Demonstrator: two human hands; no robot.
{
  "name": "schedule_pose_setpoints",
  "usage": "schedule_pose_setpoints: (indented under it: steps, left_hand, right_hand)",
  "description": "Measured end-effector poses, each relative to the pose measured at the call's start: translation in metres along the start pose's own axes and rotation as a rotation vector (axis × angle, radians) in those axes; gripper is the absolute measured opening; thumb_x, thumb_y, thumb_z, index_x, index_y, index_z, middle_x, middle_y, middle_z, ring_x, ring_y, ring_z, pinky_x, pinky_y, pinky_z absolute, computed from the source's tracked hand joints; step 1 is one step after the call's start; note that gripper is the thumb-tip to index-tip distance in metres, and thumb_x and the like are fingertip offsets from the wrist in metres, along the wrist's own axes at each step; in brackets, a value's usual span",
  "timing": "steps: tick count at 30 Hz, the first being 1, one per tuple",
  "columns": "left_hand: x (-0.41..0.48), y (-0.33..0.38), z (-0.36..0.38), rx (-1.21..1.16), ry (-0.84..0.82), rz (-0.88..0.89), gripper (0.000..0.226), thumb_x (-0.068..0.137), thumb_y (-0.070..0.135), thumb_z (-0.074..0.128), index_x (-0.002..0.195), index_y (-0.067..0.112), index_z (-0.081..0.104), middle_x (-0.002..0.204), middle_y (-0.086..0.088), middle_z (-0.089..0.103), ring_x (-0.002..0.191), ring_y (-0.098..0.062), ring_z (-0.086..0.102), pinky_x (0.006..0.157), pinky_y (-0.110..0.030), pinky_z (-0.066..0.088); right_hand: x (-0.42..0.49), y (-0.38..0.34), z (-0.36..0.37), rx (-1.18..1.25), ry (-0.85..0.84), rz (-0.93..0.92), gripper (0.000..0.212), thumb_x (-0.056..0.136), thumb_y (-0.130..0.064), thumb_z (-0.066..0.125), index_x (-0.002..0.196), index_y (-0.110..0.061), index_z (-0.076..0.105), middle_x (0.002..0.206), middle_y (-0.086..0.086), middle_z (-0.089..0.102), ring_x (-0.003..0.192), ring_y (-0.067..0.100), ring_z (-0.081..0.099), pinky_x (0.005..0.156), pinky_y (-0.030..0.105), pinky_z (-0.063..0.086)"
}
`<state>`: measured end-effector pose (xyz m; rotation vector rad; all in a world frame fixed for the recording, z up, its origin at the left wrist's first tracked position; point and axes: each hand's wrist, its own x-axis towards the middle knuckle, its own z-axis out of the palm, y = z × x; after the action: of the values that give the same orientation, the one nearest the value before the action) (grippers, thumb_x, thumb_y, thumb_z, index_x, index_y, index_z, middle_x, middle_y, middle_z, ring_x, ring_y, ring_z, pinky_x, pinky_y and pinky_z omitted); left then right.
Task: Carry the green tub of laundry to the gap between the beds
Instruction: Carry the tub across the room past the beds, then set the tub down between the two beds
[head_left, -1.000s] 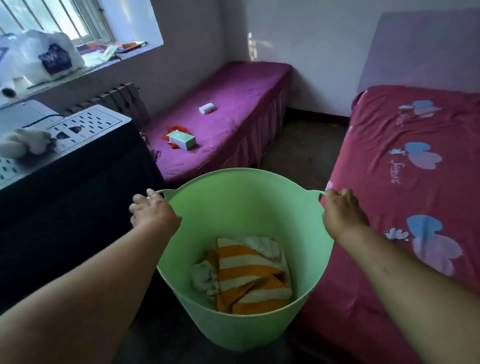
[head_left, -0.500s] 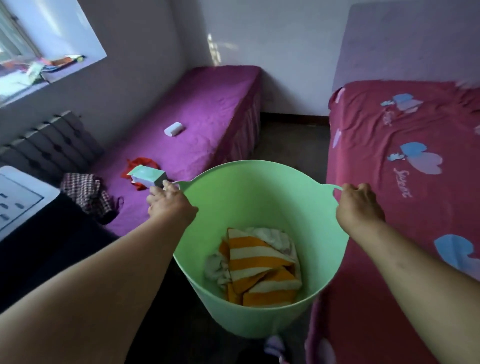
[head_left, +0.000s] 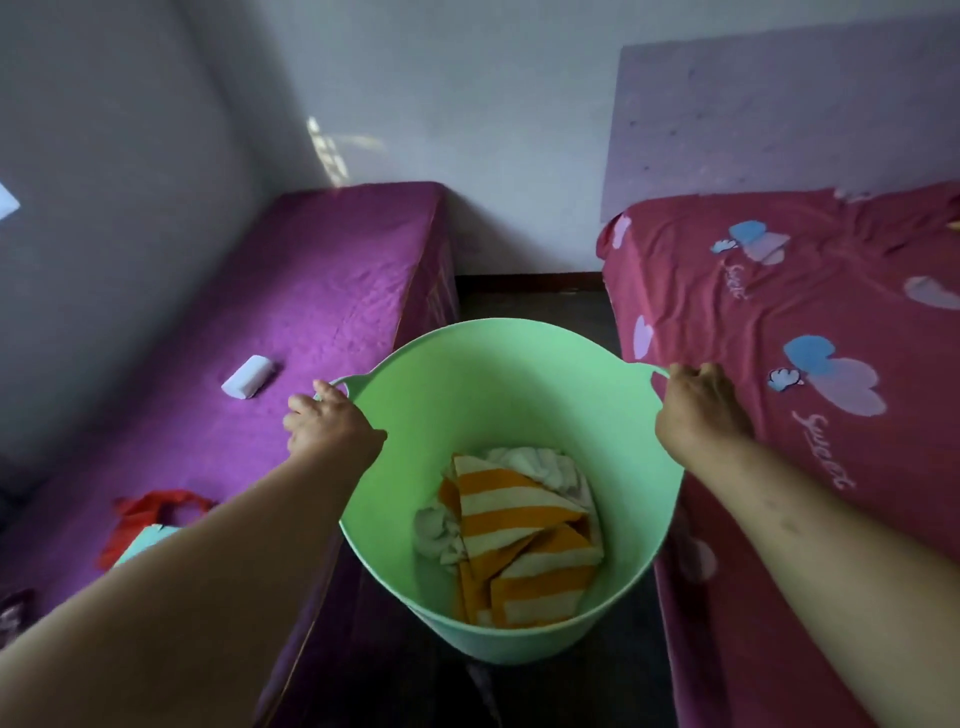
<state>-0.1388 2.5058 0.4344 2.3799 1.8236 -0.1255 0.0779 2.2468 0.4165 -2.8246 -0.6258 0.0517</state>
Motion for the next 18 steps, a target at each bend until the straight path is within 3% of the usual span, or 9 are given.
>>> schedule_pose_setpoints:
  steps: [13, 18]
  left_hand:
    - [0.276, 0.185, -0.035, 0.014, -0.034, 0.241, 0.109, 0.078, 0.051, 0.072, 0.153, 0.009, 0.005, 0.140, -0.024, 0.029, 0.127, -0.038, 0.037, 0.098, -0.043, 0.044]
    - [0.375, 0.266, -0.025, 0.042, -0.069, 0.238, 0.109, 0.079, 0.052, 0.070, 0.154, 0.008, 0.004, 0.141, -0.025, 0.028, 0.128, -0.039, 0.037, 0.099, -0.043, 0.043]
  right_hand:
    - [0.251, -0.074, 0.036, -0.020, 0.097, 0.199, 0.027, 0.092, -0.008, 0.045, 0.114, 0.004, 0.054, 0.117, 0.029, 0.053, 0.111, 0.042, 0.051, 0.097, 0.042, 0.041]
    - [0.376, -0.095, 0.061, -0.002, 0.024, 0.223, 0.031, 0.086, -0.004, 0.050, 0.116, 0.003, 0.053, 0.120, 0.027, 0.053, 0.112, 0.040, 0.052, 0.097, 0.040, 0.043]
